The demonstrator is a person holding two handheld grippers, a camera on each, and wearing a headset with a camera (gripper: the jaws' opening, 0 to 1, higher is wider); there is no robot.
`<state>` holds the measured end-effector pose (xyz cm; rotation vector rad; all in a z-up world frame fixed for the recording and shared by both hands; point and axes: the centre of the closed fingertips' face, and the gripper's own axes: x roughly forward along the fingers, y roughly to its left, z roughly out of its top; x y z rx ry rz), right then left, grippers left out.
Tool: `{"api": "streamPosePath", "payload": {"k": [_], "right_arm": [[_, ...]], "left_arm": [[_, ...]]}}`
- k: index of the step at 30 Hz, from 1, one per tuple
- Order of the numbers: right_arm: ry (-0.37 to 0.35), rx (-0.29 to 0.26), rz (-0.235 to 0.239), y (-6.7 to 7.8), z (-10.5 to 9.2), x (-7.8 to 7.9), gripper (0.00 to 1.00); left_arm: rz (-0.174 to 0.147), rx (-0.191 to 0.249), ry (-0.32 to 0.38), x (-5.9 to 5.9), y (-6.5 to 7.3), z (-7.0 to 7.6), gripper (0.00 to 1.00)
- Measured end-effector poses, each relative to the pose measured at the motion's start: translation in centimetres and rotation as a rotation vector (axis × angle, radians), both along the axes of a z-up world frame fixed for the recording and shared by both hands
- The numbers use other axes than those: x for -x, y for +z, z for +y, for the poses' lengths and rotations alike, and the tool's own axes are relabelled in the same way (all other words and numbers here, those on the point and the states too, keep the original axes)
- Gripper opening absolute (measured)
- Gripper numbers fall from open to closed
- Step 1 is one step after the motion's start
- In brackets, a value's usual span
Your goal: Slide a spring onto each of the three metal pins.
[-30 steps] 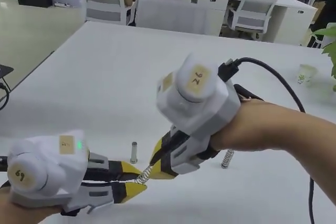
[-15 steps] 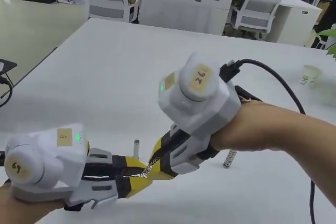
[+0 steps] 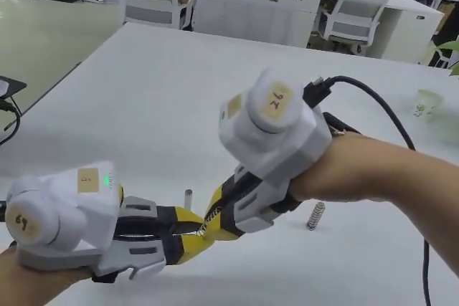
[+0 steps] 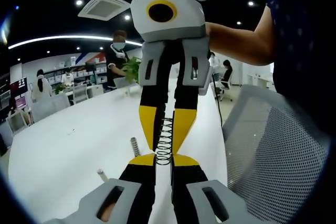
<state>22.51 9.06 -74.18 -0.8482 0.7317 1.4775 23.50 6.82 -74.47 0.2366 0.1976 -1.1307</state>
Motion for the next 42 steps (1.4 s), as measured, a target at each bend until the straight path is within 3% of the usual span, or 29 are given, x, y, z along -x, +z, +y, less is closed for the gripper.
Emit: {"api": "streamPosePath", "payload": {"k": [6,12,18,28,42], "right_arm": [[0.009,0.014,-0.002,0.0,0.2,-0.1,0.09],[0.018,0.027,-0.01,0.0,0.4,-0.3,0.09],[0.024,0.042,-0.015,-0.1,0.4,-0.4,0.09],[0.033,0.06,-0.02,-0.5,0.4,-0.6,0.09],[0.039,0.076,-0.023,-0.6,0.7,-1.2,0.09]], "left_arm": [[0.003,-0.002,0.006,-0.1,-0.1,0.2,0.04],[0.021,-0.004,0.023,0.0,-0.5,0.8,0.13],[0.045,0.006,0.062,0.0,-0.9,2.0,0.21],[0.059,0.005,0.136,-0.2,-1.3,4.0,0.33],[0.057,0.007,0.213,-0.2,-1.7,5.9,0.44]]}}
